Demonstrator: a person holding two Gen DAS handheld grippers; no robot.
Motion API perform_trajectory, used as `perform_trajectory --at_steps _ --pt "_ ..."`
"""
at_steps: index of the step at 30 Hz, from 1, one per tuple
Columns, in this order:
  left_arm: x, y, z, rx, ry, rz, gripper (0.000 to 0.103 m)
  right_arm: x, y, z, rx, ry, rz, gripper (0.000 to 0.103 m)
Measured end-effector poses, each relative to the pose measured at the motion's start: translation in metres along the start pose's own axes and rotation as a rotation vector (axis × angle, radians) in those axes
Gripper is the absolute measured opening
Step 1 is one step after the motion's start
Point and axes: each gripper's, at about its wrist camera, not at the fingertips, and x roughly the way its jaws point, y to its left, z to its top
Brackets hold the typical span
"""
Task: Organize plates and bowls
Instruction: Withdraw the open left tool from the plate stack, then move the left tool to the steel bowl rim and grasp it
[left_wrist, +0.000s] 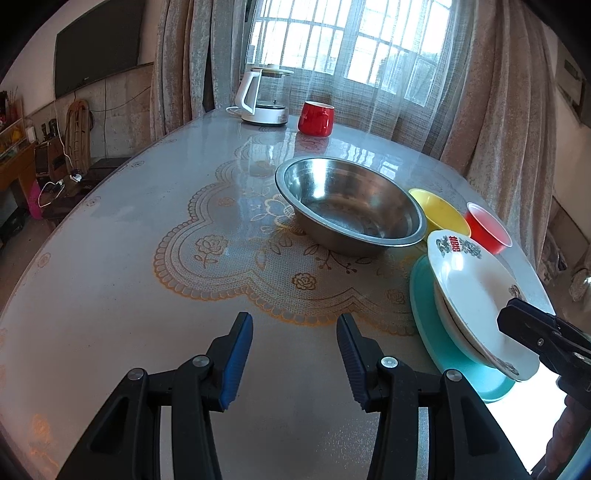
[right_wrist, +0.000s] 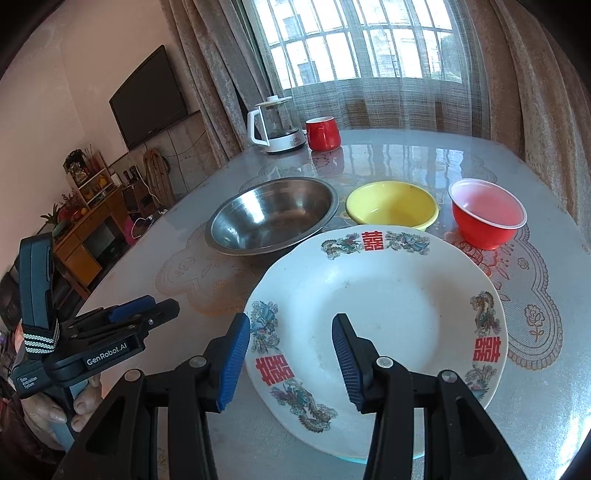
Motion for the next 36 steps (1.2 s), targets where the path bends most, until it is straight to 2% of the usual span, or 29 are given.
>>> perform_trajectory --at_steps 12,18,29,35,36 --pt "0.008 0.017 0.002 -0.045 0.038 0.012 0.051 0.006 0.010 0.000 -0.016 0.021 0.008 0.047" --pt "0.006 0.021 0.010 -0.038 0.025 0.011 0.051 0.011 0.007 0.010 0.022 0.037 0.049 0.047" --pt "0.005 0.027 0.039 -0.051 -0.007 0.002 0.051 0.023 0.003 0.051 0.102 0.073 0.175 0.047" --pt "0.016 0.030 0.054 -0.071 0.001 -0.028 0.051 0.037 -0.012 0.081 0.147 0.077 0.167 0.047" --pt "0.018 0.031 0.056 -0.076 0.003 -0.034 0.053 0.041 -0.016 0.085 0.160 0.084 0.169 0.047"
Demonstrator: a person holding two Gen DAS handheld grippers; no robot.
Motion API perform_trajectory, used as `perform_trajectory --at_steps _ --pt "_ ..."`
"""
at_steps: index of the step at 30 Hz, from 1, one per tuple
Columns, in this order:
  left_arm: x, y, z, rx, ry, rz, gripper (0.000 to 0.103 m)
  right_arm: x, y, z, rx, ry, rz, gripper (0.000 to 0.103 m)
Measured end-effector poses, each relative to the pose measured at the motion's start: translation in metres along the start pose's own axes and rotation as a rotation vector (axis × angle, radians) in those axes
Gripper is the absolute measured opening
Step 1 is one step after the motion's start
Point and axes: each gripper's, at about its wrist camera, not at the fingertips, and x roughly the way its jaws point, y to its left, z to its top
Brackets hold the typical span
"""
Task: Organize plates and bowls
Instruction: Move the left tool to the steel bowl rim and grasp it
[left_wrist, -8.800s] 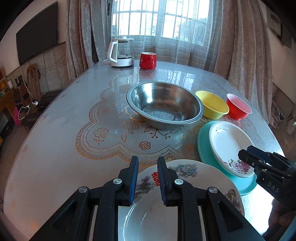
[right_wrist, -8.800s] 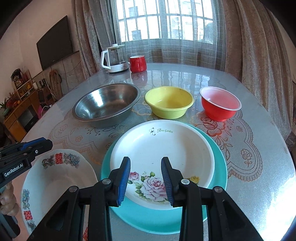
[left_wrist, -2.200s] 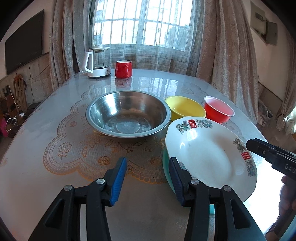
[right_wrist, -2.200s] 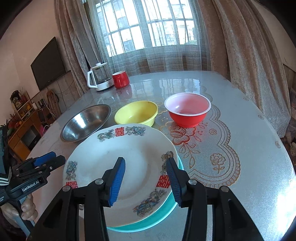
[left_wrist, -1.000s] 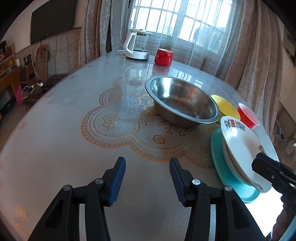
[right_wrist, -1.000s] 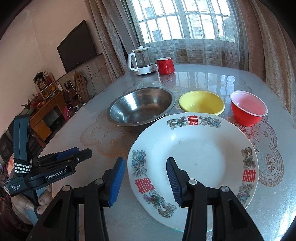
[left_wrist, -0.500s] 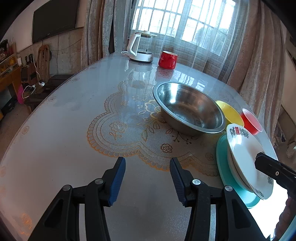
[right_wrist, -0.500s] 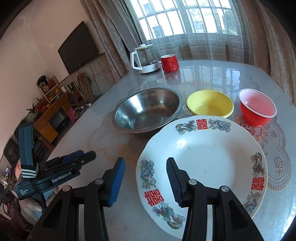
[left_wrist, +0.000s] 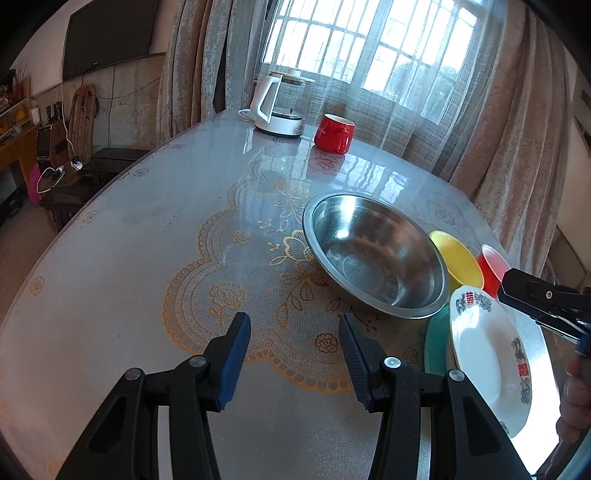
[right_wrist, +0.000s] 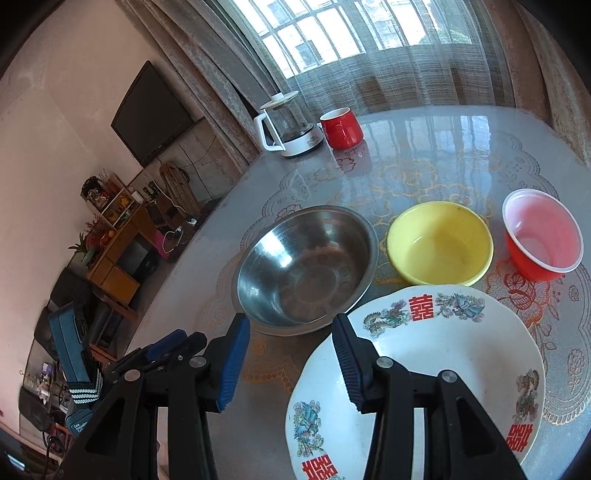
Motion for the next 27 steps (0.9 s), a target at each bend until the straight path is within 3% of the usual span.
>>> perform_trajectory --at_steps 9,21,27 --pt "0.016 0.006 0.024 -0.030 0.012 -0.033 0.058 0.034 -0.038 0.033 0.158 0.037 -0.027 0.047" --pt "0.050 0.010 0.051 -0.069 0.064 -0.045 0.053 0.071 -0.046 0.047 0.174 0.114 -0.114 0.047" --pt "0.060 0.003 0.056 -0.029 0.062 -0.060 0.050 0.079 -0.051 0.050 0.183 0.138 -0.123 0.047"
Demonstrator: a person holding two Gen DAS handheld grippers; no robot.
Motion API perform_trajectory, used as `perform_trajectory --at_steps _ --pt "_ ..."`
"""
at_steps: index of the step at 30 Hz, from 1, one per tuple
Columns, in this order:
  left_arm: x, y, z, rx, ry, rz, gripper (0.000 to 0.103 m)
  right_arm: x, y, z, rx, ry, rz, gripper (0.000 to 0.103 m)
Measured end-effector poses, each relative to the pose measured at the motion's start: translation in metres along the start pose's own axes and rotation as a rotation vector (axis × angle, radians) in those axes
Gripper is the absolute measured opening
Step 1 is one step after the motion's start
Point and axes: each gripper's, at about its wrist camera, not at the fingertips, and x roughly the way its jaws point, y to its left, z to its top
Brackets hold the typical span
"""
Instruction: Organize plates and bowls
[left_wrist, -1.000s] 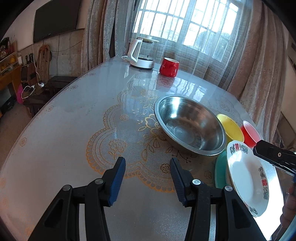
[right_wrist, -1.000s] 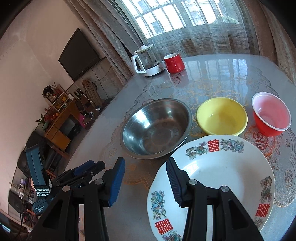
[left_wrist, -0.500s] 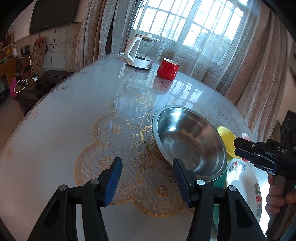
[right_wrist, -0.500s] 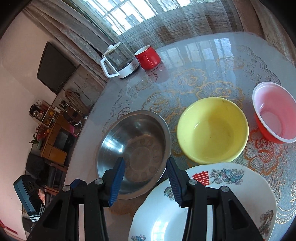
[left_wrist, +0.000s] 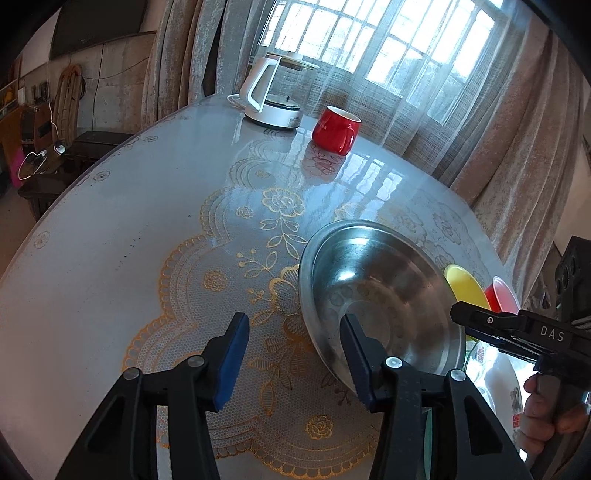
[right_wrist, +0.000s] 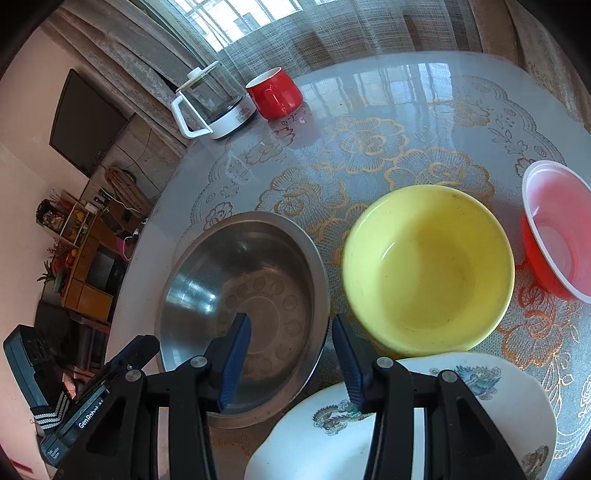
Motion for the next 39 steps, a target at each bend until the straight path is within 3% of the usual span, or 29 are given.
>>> perform_trajectory --at_steps 7,12,17,26,39 --pt "0.021 -0.004 0.005 0.038 0.036 -0.006 0.035 0.015 0.002 0.003 -0.012 0.014 -0.027 0.046" --pt "0.023 -0.012 0.004 0.083 0.032 -0.041 0.023 0.024 0.006 0.002 -0.055 0.020 -0.069 0.037" --pt "0.019 -0.009 0.000 0.092 0.018 -0.016 0.022 0.024 0.012 0.000 -0.105 0.001 -0.078 0.029" --pt "-0.021 0.010 -0.021 0.091 -0.026 0.003 0.026 0.011 0.044 -0.022 -0.238 -0.006 -0.040 0.029" --pt "-0.082 0.050 -0.072 0.020 -0.064 0.039 0.035 0.002 0.097 -0.093 -0.434 0.053 0.030 0.029"
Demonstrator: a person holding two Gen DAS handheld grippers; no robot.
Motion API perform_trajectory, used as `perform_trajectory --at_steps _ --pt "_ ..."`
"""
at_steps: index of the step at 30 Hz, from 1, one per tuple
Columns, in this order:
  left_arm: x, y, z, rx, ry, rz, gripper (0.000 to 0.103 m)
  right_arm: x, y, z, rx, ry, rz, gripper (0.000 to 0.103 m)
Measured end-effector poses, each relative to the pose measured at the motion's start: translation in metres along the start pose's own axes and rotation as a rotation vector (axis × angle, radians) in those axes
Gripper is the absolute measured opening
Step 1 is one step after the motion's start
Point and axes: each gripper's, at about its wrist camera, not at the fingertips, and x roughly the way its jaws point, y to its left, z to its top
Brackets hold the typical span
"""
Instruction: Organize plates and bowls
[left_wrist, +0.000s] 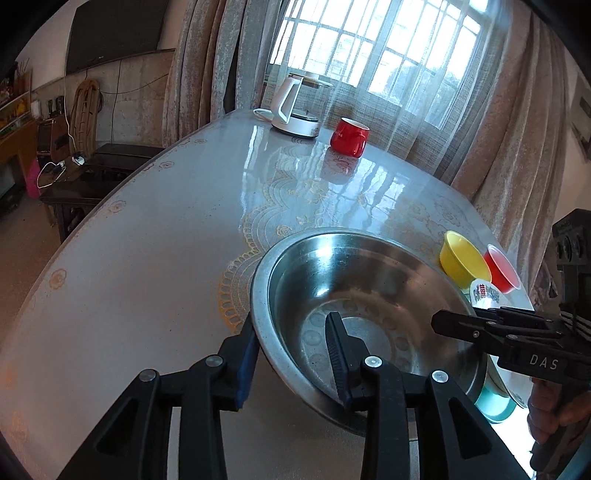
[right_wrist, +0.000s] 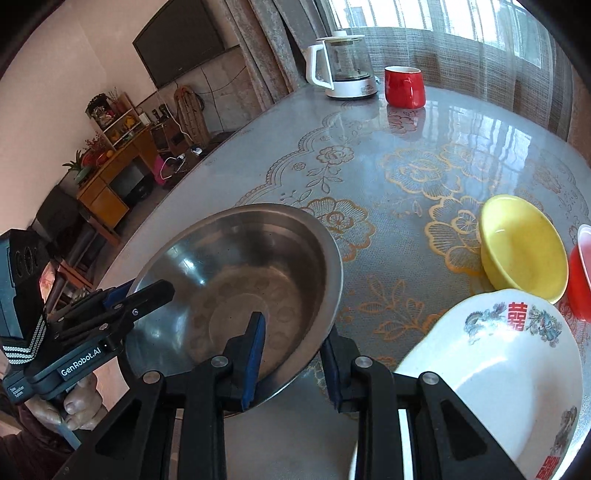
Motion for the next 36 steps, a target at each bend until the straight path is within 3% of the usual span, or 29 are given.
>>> perform_trajectory --at_steps 8,23,30,36 --pt "-0.016 -0.002 -0.028 0.009 0.014 0.019 0.035 -0.001 0.010 -0.023 -0.010 0.015 0.024 0.029" --pt "-0.023 -0.005 -0.048 0.015 0.017 0.044 0.035 -0.005 0.019 -0.049 -0.072 0.026 -0.040 0.030" --pt "-0.033 0.001 -0.047 -0.014 -0.015 0.083 0.039 -0.020 0.020 -0.053 -0.093 -0.031 -0.078 0.034" --pt "-0.041 -0.011 -0.040 0.004 -0.051 0.119 0.048 -0.047 0.013 -0.054 -0.070 -0.146 -0.014 0.035"
